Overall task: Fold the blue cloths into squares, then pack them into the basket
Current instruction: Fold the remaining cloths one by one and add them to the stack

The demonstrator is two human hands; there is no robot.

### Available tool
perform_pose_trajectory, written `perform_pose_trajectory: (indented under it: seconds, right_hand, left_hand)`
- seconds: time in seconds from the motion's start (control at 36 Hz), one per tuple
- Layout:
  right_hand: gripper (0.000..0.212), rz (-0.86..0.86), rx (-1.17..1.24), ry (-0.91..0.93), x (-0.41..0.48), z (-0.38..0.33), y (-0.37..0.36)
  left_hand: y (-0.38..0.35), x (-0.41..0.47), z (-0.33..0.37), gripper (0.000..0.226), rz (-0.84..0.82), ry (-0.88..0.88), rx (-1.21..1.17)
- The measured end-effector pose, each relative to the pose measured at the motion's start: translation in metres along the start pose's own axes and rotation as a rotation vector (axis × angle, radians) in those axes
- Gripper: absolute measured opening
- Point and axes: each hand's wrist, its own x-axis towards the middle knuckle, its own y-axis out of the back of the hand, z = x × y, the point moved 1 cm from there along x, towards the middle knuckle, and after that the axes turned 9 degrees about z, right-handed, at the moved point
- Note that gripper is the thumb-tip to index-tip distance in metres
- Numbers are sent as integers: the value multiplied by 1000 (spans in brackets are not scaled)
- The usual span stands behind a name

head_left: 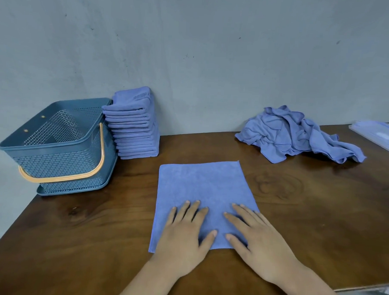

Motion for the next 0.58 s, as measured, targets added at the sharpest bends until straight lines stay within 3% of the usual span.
perform_pose_trajectory:
  seconds: [0.08, 0.17, 0.22, 0.36, 0.58]
  right_hand:
    - [62, -47, 1, -30, -2, 4, 3]
    - [65, -2, 5, -24, -4, 3, 0]
    - [59, 76, 13, 16, -7, 3, 0]
    - [26, 231, 160, 210, -13, 2, 5]
    - [17, 222, 202, 263, -17, -1, 8]
  left_hand:
    - [-3, -7, -1, 62, 85, -81, -56]
    - [-6, -15, -2, 29, 253, -234, -110]
    - [-4, -17, 0, 15, 256, -338, -129]
    - [-2, -16, 1, 16, 226, -440, -140]
    - [-8, -15, 1, 23, 228, -420, -99]
